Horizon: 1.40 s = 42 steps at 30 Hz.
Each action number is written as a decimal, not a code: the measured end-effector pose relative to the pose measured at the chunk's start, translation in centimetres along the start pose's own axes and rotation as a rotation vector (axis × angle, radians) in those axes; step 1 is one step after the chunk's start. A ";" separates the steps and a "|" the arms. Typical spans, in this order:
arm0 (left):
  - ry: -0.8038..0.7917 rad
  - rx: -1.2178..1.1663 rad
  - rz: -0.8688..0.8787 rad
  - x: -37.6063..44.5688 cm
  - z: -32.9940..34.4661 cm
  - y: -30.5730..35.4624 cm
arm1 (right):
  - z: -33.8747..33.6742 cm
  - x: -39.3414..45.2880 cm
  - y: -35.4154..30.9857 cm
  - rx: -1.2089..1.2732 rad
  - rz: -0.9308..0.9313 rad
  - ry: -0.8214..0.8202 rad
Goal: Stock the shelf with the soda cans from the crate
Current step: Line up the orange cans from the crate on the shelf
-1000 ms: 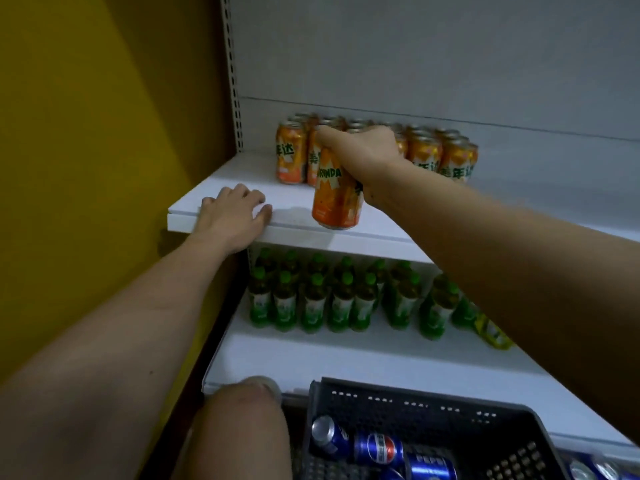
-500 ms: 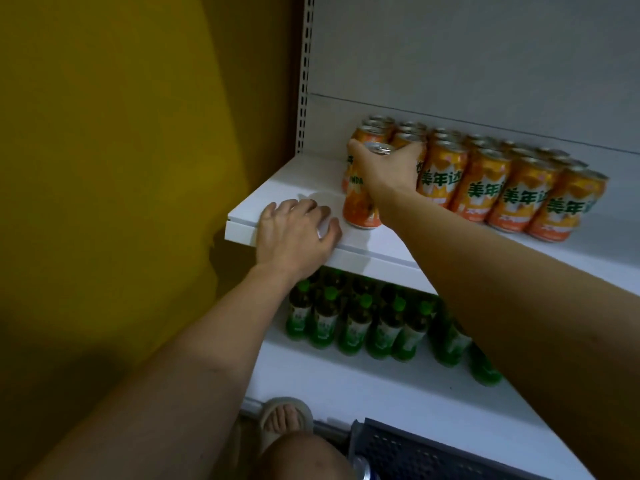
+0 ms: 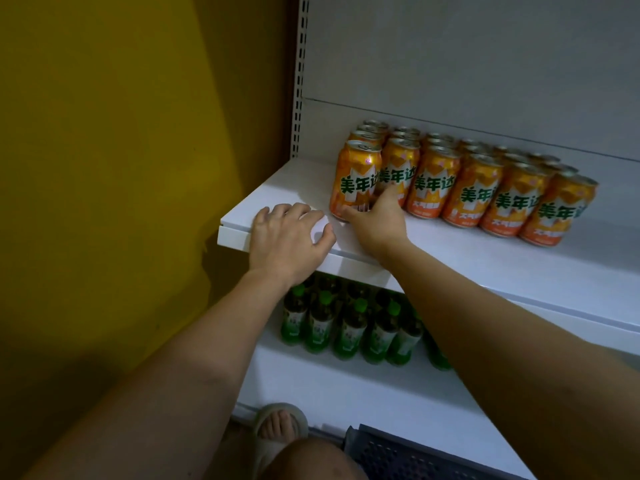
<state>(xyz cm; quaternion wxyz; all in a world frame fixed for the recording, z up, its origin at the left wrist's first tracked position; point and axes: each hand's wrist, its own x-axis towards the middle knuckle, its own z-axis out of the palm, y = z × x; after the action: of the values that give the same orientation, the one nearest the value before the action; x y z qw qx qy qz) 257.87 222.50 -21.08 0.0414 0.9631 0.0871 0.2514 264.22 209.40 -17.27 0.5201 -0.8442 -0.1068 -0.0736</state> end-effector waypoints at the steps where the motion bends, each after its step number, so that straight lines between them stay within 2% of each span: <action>1: 0.001 0.000 -0.001 0.0 0.1 0.0 | 0.4 0.4 0.1 -0.013 0.010 0.032; 7: 0.001 -0.001 -0.010 0.0 0.3 -0.1 | 1.5 1.4 0.7 -0.055 0.014 0.116; 13: -0.021 0.020 -0.002 0.0 -0.3 0.1 | -0.6 -0.3 0.2 0.010 0.032 0.075; 19: -0.290 0.067 -0.069 0.0 -3.1 1.8 | -5.5 -6.0 -0.8 0.067 0.122 0.011; 22: -0.352 0.104 -0.144 -1.8 -5.0 3.9 | -8.4 -9.8 -0.4 -0.001 0.088 -0.061; 25: -0.351 -0.020 -0.159 -5.8 -6.7 6.6 | -11.5 -13.8 0.1 -0.135 0.006 -0.118; 30: -0.416 -0.395 -0.224 -13.6 -8.0 9.7 | -15.0 -20.4 2.7 -0.391 -0.040 -0.169; 37: -0.635 -0.577 -0.235 -25.4 -3.9 14.6 | -16.5 -30.3 9.3 -0.474 0.156 -0.377; 42: -0.818 -0.657 -0.289 -31.9 0.3 16.6 | -17.3 -35.2 15.6 -0.479 0.342 -0.423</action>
<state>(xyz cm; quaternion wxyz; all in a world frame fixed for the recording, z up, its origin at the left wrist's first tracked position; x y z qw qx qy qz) 233.04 200.17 -34.53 0.4050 0.8969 0.1123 -0.1380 234.03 183.46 -31.23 0.2789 -0.9443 -0.0488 0.1679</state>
